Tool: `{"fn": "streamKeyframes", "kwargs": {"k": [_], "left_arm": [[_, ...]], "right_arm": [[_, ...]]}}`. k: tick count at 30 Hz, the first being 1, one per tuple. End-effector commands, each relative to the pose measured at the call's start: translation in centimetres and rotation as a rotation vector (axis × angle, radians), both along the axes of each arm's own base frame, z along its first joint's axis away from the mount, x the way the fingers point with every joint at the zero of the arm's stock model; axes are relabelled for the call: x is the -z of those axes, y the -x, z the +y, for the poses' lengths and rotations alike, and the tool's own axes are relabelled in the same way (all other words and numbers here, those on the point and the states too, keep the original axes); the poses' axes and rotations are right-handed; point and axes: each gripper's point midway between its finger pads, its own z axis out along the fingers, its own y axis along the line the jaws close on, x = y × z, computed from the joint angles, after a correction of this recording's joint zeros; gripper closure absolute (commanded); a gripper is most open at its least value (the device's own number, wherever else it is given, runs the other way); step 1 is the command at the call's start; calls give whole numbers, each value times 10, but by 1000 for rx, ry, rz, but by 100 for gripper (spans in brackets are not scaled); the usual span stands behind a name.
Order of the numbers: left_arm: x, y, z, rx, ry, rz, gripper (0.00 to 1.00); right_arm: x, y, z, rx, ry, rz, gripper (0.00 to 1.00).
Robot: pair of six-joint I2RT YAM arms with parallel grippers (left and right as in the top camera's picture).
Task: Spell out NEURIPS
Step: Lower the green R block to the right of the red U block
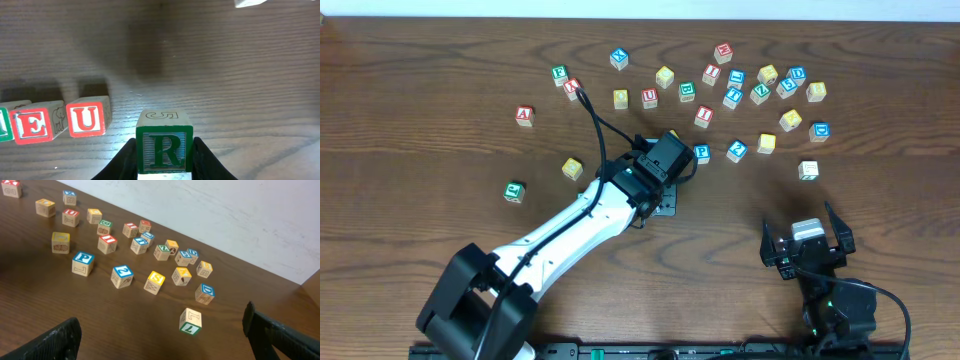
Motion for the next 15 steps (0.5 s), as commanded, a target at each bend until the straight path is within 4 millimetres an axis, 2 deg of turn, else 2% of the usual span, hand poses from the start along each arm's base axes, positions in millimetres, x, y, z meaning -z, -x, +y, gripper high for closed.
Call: {"fn": "streamKeyframes", "kwargs": {"k": [1,15], "left_arm": [[16,0,6,-22,-38,16,93],[49,-4,4,-24,-80,50,93]], "right_arm": [[0,0,-3,14,-13,0,1],[0,0,-3,14,-13,0,1]]}}
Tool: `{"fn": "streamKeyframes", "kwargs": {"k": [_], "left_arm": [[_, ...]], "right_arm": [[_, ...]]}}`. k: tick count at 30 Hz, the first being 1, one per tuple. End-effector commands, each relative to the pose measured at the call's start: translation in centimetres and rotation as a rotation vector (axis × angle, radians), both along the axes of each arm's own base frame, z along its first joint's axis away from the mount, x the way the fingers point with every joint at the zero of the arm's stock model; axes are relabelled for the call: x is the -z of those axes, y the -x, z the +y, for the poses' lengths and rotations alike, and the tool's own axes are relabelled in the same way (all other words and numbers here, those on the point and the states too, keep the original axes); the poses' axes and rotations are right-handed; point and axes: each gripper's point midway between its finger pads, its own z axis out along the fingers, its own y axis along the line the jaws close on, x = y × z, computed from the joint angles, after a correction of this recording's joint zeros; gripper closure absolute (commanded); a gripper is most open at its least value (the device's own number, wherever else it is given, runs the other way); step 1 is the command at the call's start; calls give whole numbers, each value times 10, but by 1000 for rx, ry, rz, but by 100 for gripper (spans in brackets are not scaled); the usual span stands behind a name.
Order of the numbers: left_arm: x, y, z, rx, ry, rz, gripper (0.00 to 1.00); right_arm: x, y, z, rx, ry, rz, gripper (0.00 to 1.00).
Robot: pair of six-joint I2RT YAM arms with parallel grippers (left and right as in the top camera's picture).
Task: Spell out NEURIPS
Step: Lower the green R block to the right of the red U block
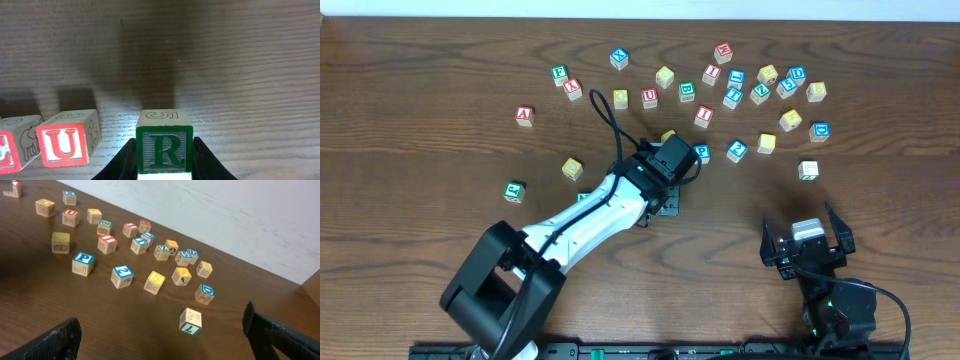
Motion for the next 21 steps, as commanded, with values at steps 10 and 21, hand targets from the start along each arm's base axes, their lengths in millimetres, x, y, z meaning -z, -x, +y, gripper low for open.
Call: {"fn": "streamKeyframes", "kwargs": {"k": [10,21], "left_arm": [[28,5,13,-24,-68,25,93],[33,4,21,-34,-98,3,92]], "right_arm": [[0,0,-3,14,-13,-1,1],[0,0,-3,14,-13,-1,1]]}}
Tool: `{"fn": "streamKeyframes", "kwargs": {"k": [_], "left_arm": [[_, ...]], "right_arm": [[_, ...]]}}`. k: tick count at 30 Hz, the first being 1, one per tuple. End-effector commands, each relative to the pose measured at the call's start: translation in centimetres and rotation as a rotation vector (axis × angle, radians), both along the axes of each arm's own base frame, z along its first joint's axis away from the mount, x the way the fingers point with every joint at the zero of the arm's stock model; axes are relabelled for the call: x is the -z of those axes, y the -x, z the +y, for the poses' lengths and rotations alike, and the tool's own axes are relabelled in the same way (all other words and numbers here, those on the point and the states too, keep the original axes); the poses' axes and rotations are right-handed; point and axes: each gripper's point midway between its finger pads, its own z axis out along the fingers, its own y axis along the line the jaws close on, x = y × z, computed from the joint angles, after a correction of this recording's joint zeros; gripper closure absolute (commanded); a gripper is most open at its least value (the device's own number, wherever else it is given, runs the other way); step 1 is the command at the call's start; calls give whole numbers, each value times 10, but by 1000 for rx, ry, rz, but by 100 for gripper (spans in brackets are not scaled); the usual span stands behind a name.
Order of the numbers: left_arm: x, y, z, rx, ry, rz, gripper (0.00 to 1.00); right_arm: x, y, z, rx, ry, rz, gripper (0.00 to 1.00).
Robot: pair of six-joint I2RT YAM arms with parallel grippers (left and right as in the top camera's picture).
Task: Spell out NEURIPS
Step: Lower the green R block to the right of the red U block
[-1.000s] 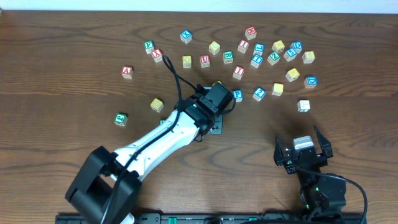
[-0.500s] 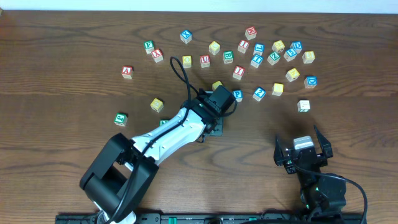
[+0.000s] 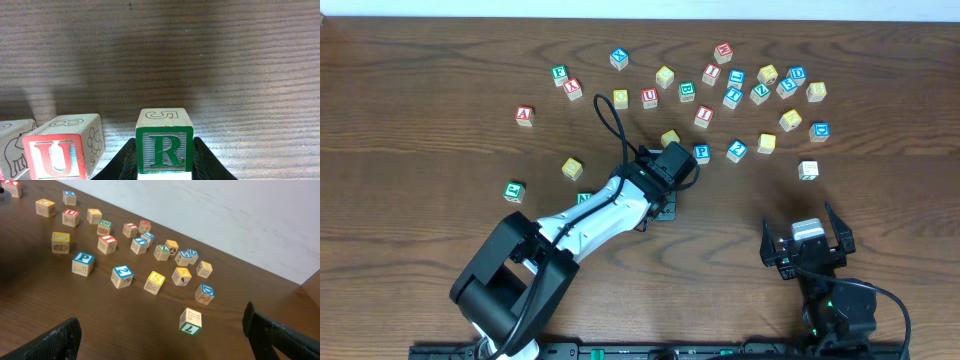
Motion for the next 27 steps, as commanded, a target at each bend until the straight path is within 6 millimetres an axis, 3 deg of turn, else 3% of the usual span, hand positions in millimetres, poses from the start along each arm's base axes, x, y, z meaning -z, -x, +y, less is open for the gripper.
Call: {"fn": "streamKeyframes", "kwargs": {"k": [1,19,27], "left_arm": [[9,1,14,-28,-57,-11,93],[8,-12,33,-96,-73,-24,93],[9,-8,26,-84,-35,9,93]], "right_arm": [[0,0,-3,14,-13,0,1],[0,0,-3,14,-13,0,1],[0,0,-3,14,-13,0,1]]}}
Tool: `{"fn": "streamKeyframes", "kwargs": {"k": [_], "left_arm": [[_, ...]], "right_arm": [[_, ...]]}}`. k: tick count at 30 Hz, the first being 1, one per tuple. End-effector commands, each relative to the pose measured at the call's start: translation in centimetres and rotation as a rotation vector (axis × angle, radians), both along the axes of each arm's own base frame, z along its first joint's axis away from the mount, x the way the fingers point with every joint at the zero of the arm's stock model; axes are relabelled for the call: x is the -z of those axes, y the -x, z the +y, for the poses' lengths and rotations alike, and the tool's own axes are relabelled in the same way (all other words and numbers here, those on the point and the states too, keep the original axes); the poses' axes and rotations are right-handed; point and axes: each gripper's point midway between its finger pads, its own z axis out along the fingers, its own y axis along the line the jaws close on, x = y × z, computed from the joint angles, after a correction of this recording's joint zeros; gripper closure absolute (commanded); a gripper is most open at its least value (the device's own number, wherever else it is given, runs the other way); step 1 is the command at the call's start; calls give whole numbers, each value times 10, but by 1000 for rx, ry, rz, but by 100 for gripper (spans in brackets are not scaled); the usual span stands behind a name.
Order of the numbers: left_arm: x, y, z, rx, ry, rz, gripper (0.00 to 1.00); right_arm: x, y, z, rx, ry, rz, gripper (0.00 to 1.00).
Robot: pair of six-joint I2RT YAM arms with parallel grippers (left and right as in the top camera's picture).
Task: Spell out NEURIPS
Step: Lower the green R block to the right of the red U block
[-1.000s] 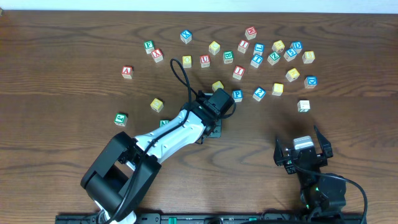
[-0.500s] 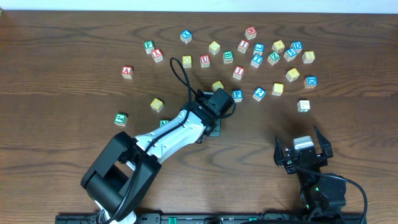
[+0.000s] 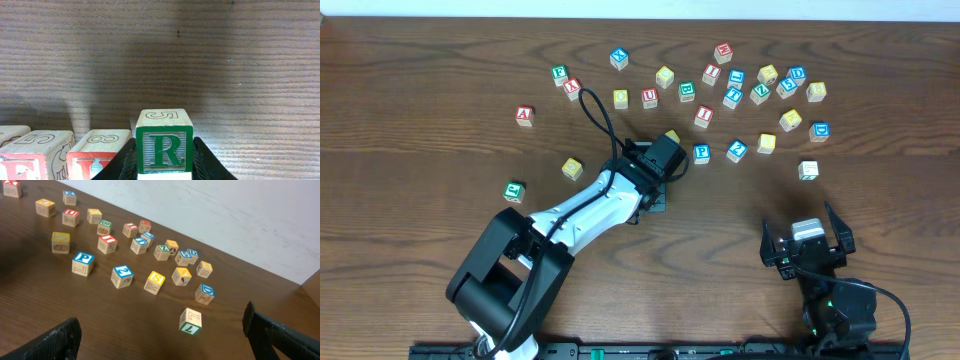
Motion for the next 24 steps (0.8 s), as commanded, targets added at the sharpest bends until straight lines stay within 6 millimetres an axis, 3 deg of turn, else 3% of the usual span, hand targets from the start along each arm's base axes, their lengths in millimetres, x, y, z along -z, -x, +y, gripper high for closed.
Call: {"fn": "streamKeyframes", "kwargs": {"k": [1,24], "left_arm": [[10,9,5,-3,-9,36,93],[13,21,3,4,10,96,92]], "right_arm": [[0,0,-3,14,-13,0,1],[0,0,-3,14,-13,0,1]]}}
